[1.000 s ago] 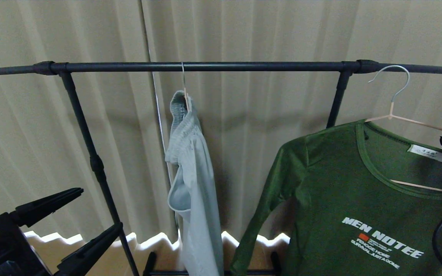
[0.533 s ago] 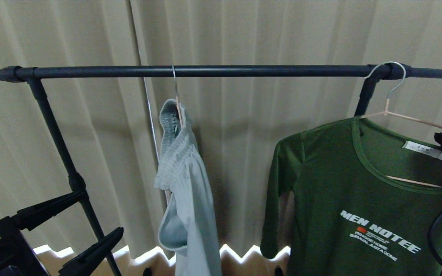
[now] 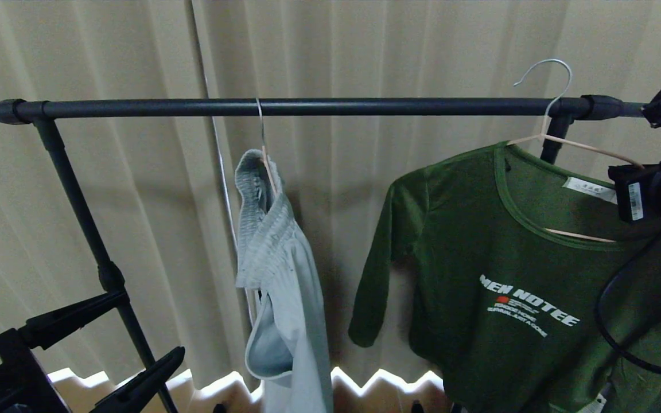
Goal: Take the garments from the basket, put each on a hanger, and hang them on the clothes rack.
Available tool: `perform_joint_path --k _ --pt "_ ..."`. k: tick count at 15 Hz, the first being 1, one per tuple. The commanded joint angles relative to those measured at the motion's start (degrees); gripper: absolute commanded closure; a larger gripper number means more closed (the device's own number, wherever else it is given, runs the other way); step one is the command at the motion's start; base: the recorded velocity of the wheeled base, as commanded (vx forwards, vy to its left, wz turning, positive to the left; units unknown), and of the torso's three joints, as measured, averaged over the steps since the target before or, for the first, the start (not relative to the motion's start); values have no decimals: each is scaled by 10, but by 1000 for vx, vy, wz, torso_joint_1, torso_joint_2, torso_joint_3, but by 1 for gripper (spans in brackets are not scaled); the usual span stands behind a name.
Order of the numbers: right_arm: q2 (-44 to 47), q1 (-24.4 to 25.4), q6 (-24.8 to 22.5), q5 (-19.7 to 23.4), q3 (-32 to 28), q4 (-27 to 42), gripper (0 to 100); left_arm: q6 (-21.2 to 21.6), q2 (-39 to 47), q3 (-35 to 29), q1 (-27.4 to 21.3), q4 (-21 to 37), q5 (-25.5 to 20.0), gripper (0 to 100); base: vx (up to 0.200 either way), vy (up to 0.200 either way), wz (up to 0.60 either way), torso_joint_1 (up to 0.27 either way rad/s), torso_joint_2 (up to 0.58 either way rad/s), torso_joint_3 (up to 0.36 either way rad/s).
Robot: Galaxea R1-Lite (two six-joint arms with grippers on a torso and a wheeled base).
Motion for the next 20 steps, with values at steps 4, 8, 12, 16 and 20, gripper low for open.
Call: perform_joint_path --k 4,8,12,16,20 --pt "70 18 -1 -33 -37 3 100 0 3 4 -3 0 0 0 0 0 0 0 0 0" --pt "68 53 -2 -47 -28 8 100 0 3 4 -3 0 0 0 0 0 0 0 0 0" --pt "70 86 -2 -50 -20 8 100 0 2 5 -3 0 0 0 0 0 0 0 0 0" --pt "69 115 -2 -50 -16 8 100 0 3 5 -3 0 0 0 0 0 0 0 0 0" --pt "60 129 -1 -48 3 7 0 1 -1 3 -2 0 0 0 0 0 0 0 0 0"
